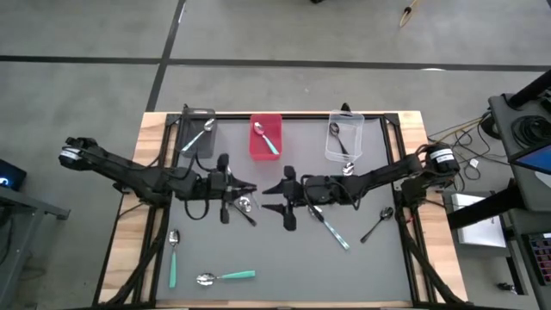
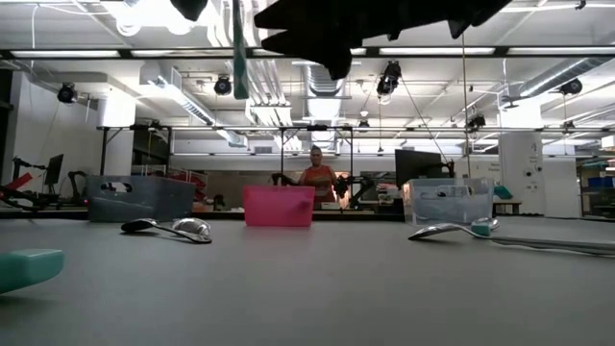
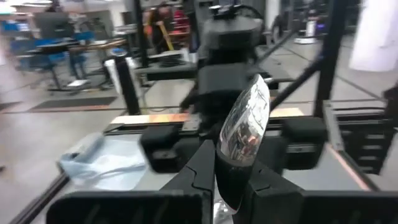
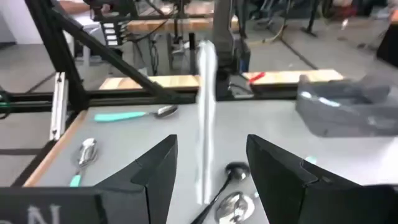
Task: Sort silverware by color (type)
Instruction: Put the blue patterned spoon into the black bin, then put the black spoon into the transparent bin
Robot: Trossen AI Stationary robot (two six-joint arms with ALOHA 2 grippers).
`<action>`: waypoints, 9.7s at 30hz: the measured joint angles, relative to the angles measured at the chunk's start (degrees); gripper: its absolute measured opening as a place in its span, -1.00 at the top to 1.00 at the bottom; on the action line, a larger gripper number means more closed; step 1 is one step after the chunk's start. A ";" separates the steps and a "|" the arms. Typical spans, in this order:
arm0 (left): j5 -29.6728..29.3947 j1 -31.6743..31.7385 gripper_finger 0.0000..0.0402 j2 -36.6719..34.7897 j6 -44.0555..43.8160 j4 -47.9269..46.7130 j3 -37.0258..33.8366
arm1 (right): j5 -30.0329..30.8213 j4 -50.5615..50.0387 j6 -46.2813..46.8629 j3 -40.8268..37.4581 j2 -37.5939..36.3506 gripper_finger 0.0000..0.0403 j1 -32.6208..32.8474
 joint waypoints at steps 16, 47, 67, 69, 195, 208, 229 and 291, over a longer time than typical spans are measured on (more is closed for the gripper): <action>0.32 0.00 0.97 0.44 0.05 0.85 0.99 | -0.27 8.07 1.68 -0.04 6.07 0.16 0.04; 0.02 0.00 0.97 2.40 1.57 4.94 1.33 | 1.43 10.87 -1.60 -0.04 6.11 0.69 0.04; -7.05 -0.02 0.41 1.24 1.53 4.35 1.42 | 8.71 16.64 -2.03 -0.38 6.11 0.86 0.21; -10.15 0.00 0.34 1.15 1.52 3.60 1.42 | 11.33 17.75 -2.06 -0.80 6.11 0.86 0.33; 22.75 73.04 1.00 18.85 7.85 -87.93 38.29 | 34.05 -29.20 -0.29 -1.87 -10.61 0.10 -3.07; 14.98 73.05 1.00 17.05 1.23 -65.08 17.23 | 33.78 -29.35 -0.74 -2.75 -10.61 0.10 -3.22; 10.57 72.54 0.70 19.71 -1.60 -66.24 16.68 | 33.79 -30.24 -0.18 -3.16 -10.61 0.10 -3.96; -1.89 17.22 0.65 -4.37 -18.03 -35.10 1.40 | -11.03 -99.21 60.10 -1.35 -11.47 0.41 10.69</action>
